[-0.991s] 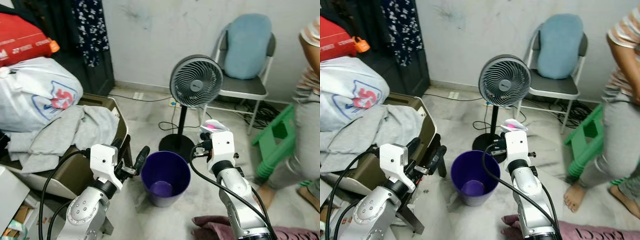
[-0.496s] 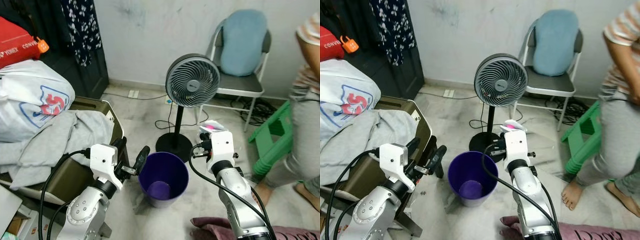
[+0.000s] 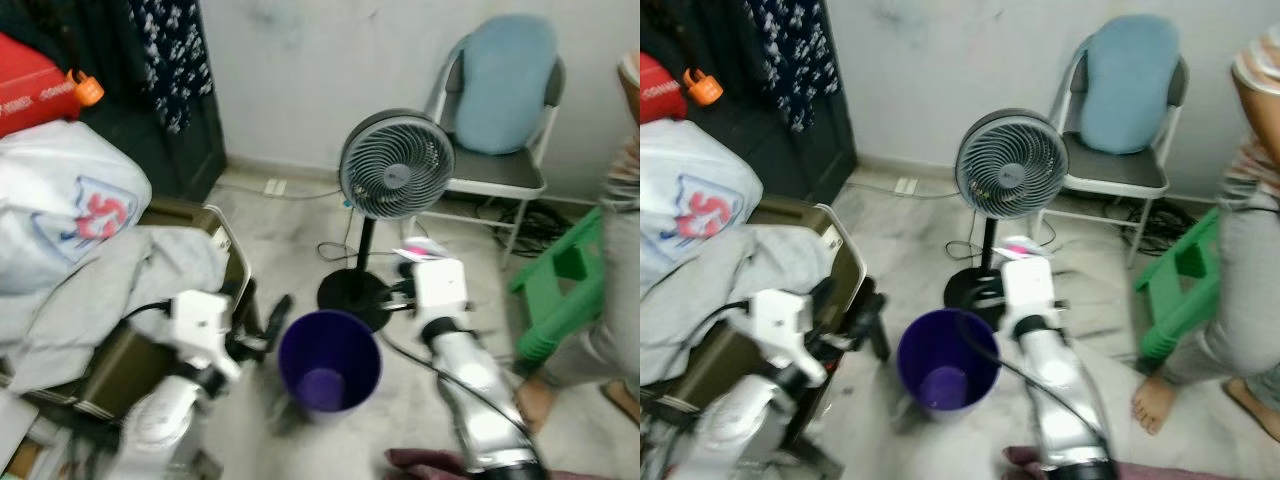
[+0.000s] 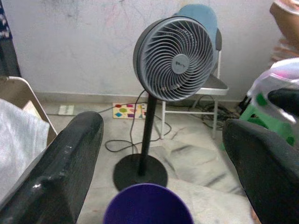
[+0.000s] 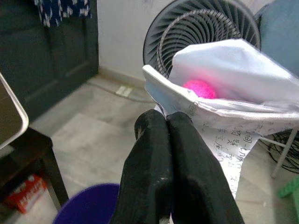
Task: Clean up the room
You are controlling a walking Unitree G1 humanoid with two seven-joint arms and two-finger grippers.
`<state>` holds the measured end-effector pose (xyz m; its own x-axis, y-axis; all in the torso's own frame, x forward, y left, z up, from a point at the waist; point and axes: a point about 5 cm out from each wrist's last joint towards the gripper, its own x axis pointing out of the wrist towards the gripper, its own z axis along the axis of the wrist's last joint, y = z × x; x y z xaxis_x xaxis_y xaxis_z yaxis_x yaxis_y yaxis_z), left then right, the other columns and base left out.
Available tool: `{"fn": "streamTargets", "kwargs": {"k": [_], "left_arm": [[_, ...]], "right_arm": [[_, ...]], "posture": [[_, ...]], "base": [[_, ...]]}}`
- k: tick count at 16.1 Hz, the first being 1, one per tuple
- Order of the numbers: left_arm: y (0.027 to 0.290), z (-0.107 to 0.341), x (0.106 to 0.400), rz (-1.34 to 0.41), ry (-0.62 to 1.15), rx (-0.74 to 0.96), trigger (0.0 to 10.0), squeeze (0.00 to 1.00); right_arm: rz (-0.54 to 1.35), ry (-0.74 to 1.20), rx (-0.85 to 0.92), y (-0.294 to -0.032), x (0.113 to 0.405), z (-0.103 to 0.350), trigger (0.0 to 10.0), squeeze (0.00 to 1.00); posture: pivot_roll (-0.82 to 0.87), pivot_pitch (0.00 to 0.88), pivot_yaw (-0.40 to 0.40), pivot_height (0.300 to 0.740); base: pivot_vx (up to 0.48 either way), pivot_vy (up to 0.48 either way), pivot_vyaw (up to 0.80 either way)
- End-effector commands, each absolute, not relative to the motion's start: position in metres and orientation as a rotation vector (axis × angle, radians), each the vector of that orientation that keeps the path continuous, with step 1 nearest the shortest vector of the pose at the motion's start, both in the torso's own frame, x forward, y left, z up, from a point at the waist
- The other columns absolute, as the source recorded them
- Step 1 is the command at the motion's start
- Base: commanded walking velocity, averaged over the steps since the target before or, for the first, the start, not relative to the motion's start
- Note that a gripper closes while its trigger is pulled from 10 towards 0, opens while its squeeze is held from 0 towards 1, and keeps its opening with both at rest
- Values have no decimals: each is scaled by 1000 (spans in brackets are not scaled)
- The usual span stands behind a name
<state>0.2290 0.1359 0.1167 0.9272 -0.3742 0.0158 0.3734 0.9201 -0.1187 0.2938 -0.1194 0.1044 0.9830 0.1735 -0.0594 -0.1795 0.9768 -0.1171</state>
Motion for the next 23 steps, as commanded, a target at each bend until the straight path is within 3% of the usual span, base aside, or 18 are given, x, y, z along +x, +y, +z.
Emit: {"fn": "streamTargets", "kwargs": {"k": [1, 4, 13, 16, 23], "left_arm": [[129, 120, 228, -407, 0, -133, 10000, 0], [128, 120, 228, -409, -1, -134, 10000, 0], [128, 119, 229, -412, 9, -138, 10000, 0], [131, 119, 228, -393, 10, -120, 10000, 0], [153, 119, 215, -409, 23, -16, 10000, 0]], "right_arm": [[152, 52, -139, -130, 294, 103, 10000, 0], [154, 50, -140, -130, 294, 103, 10000, 0], [157, 51, -141, -128, 296, 103, 10000, 0], [163, 47, -145, -126, 297, 102, 10000, 0], [189, 50, -130, -107, 306, 100, 10000, 0]], "posture": [[49, 70, -23, 740], [48, 71, -23, 740], [52, 70, -22, 740], [58, 70, -23, 740], [107, 75, -24, 740]], "base": [[341, 0, 425], [352, 0, 546], [342, 0, 0], [0, 0, 0], [0, 0, 595]]}}
